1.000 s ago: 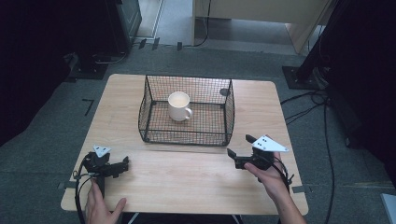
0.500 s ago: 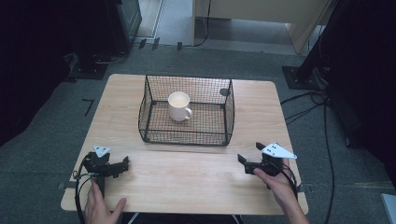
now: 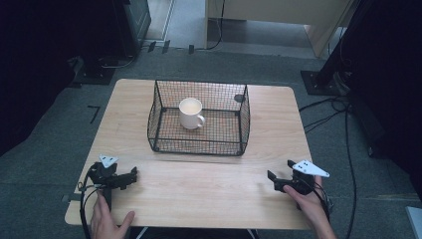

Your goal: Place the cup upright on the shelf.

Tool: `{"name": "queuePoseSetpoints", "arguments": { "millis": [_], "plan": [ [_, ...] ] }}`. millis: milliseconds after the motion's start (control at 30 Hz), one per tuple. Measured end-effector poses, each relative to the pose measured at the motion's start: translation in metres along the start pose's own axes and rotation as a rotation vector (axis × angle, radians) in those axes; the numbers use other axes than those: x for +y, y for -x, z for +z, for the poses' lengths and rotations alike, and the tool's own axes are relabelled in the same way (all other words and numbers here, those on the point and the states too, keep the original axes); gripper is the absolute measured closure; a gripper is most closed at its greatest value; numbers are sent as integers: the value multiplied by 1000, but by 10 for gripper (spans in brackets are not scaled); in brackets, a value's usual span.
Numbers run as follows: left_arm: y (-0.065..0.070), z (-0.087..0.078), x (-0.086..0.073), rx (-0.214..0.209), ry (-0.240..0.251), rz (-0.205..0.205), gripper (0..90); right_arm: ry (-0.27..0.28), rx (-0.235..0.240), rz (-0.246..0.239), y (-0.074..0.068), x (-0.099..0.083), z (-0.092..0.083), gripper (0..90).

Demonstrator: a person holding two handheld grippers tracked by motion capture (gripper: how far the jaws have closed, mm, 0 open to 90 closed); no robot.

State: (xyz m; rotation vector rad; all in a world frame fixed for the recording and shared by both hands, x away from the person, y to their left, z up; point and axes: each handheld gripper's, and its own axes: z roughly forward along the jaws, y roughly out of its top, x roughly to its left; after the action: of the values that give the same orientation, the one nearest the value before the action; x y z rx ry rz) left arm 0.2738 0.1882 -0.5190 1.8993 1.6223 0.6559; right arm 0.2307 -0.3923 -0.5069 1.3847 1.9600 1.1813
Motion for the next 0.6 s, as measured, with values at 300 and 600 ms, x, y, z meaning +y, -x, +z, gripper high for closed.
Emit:
{"name": "queuePoseSetpoints", "arguments": {
  "millis": [300,600],
  "plan": [
    [0,0,0,0,0,0,0,-119,-70,-4,9,-16,4,71],
    [0,0,0,0,0,0,0,-199,-103,-22,6,-16,10,58]
  ]
}}
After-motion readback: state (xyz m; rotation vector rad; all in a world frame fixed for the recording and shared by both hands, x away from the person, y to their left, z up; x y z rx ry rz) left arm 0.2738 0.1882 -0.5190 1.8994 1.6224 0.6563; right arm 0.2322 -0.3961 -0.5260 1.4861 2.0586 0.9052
